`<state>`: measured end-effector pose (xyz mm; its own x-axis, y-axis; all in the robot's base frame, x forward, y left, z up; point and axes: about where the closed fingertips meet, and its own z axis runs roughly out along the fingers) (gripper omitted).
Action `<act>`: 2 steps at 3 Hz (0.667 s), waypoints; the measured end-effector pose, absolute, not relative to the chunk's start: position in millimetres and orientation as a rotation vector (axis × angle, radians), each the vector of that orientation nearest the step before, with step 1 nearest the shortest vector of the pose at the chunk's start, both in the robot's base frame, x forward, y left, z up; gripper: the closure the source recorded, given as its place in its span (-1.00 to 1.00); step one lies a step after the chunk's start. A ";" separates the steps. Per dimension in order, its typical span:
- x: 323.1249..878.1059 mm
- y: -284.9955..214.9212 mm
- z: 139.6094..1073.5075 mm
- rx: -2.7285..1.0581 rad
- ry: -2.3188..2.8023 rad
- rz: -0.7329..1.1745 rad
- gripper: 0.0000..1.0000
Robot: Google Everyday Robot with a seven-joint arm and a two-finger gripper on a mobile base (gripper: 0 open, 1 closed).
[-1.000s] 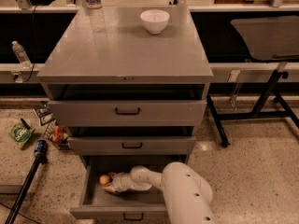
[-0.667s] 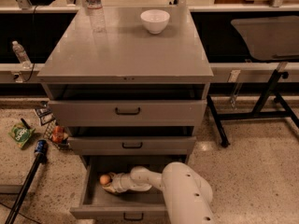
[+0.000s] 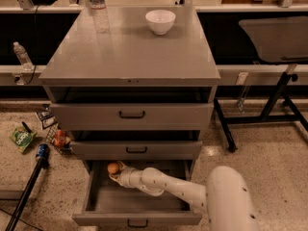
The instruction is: Pick orange from bottom drawer and place on counter
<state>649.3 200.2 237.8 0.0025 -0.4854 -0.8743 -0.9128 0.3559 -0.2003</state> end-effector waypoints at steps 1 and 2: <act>667.1 156.5 294.9 -1.204 1.581 0.387 1.00; 667.0 156.5 294.9 -1.204 1.581 0.387 1.00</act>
Offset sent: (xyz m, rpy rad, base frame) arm -0.1200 -0.1003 0.1026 0.0983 -0.0339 -0.1157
